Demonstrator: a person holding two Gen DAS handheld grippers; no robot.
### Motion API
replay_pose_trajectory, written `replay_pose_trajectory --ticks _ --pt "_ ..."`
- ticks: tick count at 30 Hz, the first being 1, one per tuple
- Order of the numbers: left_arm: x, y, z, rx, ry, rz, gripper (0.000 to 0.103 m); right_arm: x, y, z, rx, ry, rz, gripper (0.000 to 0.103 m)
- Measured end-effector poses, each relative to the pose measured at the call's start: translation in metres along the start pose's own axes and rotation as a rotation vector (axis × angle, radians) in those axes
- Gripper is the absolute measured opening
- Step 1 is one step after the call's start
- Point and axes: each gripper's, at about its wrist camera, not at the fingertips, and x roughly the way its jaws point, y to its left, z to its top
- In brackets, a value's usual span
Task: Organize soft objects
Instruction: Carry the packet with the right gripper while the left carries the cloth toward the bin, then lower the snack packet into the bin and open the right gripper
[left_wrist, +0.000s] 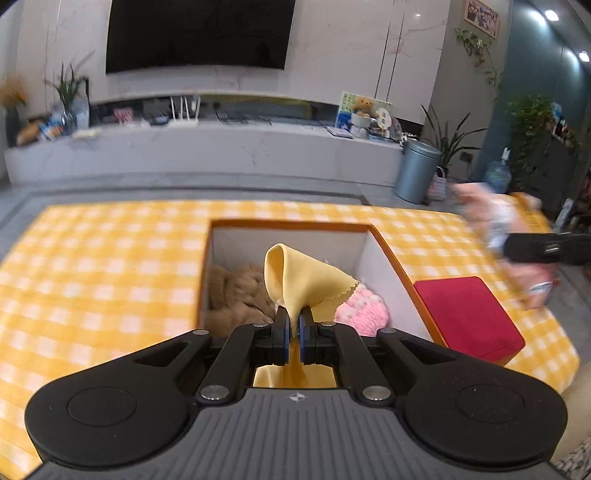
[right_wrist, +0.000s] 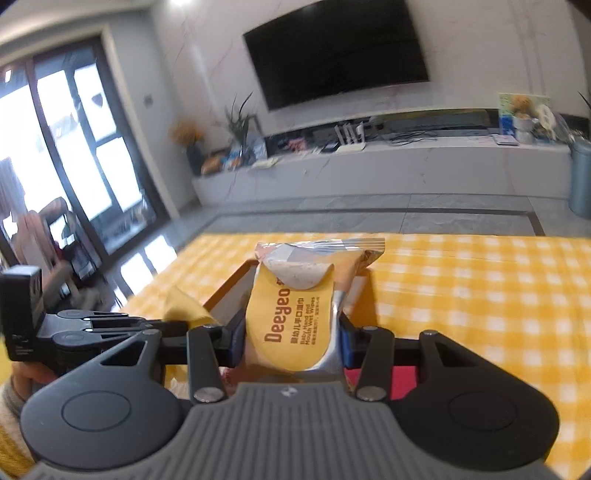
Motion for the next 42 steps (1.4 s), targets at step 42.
replay_pose_trajectory --ticks 42 --pt "-0.002 0.012 0.000 -0.017 -0.021 0.058 0.005 0.110 0.058 -0.014 -0.234 0.160 -0.166 0.071"
